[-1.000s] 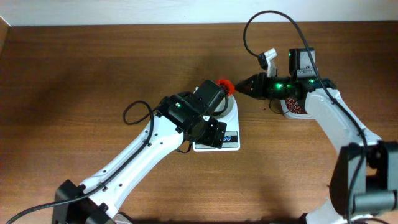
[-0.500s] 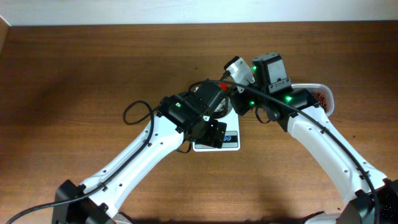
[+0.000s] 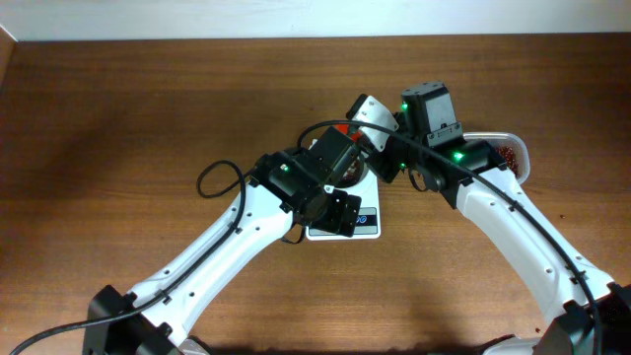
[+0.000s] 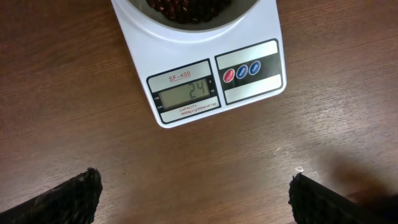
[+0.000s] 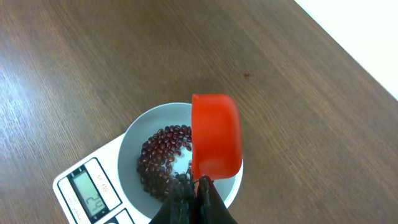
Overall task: Scoop item into bowl and weigh 50g on scale
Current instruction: 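Carry the filled scoop over the bowl and tip beans in, then return the empty scoop to the bean container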
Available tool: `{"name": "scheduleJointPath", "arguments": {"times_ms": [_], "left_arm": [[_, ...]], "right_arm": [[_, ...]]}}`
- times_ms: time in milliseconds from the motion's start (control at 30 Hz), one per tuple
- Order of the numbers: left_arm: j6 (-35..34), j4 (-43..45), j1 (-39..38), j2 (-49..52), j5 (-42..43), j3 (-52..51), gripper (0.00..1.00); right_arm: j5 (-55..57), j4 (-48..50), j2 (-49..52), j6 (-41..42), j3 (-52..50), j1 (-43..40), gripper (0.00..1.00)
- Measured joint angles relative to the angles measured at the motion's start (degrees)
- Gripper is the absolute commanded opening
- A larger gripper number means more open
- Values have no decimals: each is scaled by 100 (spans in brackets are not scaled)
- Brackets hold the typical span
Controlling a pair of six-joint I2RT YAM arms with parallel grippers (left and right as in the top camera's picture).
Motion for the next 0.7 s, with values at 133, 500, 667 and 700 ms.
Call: {"name": "scheduleJointPath", "arguments": {"times_ms": [133,500,667,700], "left_arm": [[0,2,-2,0,0,0,99],[0,-2,-2,2,-9,0,99],[0,2,-2,11,-17,0,99],[0,0,-2,9,-15,0,99]], "right_arm": [[-940,85,0,1272,0,-706,4],[-1753,-796,-20,3613,22,-3609,4],[507,-1600,-31,3593,33,-3882,4],[734,-1670,-31,3563,33,-3882,4]]}}
